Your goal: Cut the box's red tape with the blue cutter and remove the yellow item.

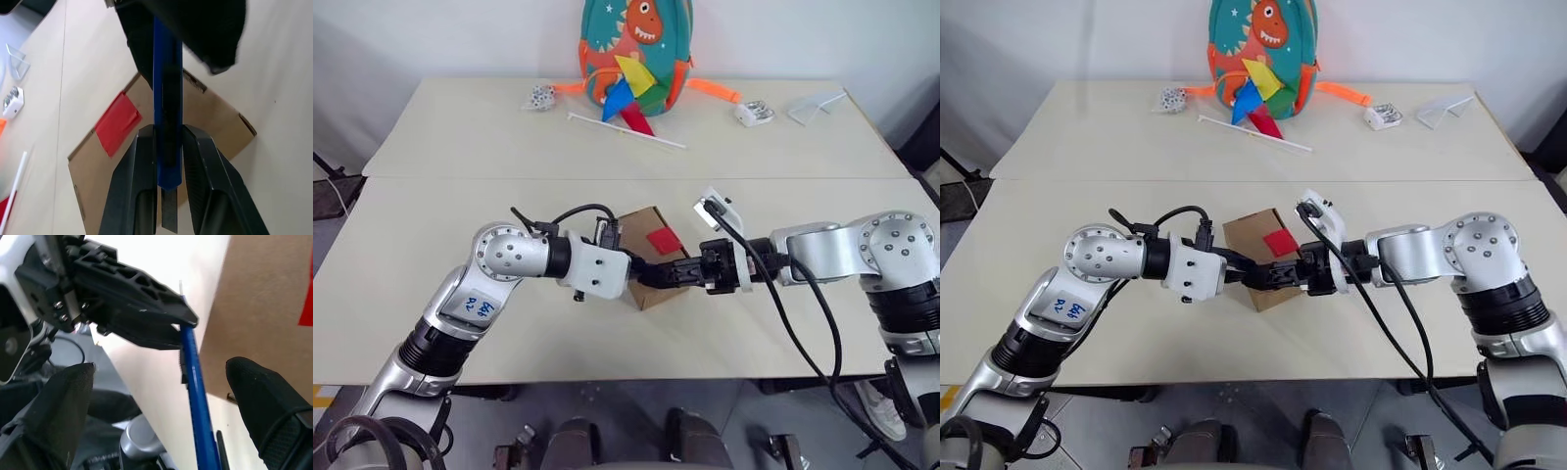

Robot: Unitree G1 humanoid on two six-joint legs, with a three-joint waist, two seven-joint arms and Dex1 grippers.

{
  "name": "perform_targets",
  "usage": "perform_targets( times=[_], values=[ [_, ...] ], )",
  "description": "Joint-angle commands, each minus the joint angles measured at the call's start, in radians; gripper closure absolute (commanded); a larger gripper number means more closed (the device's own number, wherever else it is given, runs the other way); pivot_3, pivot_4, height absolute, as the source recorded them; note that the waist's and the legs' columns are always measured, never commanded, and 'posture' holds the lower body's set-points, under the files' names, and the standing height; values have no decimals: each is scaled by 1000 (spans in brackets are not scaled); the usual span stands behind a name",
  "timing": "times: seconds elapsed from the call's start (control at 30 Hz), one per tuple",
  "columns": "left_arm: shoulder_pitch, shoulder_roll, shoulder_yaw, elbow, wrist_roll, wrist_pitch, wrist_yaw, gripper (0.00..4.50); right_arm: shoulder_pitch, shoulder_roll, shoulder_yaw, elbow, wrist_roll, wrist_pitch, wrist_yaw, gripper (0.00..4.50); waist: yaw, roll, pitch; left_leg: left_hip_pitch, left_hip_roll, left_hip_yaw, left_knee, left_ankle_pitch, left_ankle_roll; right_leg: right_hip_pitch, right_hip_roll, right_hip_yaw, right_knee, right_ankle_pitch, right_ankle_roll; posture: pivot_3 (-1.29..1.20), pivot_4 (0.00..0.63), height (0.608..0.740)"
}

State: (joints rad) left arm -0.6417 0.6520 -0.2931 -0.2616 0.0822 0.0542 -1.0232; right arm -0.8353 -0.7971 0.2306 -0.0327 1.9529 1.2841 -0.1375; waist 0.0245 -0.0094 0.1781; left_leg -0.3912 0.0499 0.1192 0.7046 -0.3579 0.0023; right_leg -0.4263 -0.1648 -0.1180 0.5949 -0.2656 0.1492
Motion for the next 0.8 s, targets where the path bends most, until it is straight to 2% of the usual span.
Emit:
perform_targets(
  times=[0.03,0.13,0.5,0.73,0.8],
  values=[
    [-2,-5,19,-51,-10,-3,15,4054,5,17,-38,-14,19,-17,-20,24,0,0,0,0,0,0,0,0,0,0,0,0,0,0,0,0,150,740],
    [-8,-6,21,-49,-11,-1,15,4054,5,31,-40,-11,19,-16,-34,645,0,0,0,0,0,0,0,0,0,0,0,0,0,0,0,0,150,740],
    [-4,-5,25,-62,-11,16,20,4054,12,55,-44,-12,19,-10,-43,4395,0,0,0,0,0,0,0,0,0,0,0,0,0,0,0,0,150,740],
    [2,-20,41,-78,-51,52,17,4054,17,66,-51,-8,19,-9,-52,4396,0,0,0,0,0,0,0,0,0,0,0,0,0,0,0,0,150,740],
    [7,-29,57,-87,-77,74,17,3338,18,65,-53,-7,19,-6,-52,4396,0,0,0,0,0,0,0,0,0,0,0,0,0,0,0,0,150,740]
  ],
)
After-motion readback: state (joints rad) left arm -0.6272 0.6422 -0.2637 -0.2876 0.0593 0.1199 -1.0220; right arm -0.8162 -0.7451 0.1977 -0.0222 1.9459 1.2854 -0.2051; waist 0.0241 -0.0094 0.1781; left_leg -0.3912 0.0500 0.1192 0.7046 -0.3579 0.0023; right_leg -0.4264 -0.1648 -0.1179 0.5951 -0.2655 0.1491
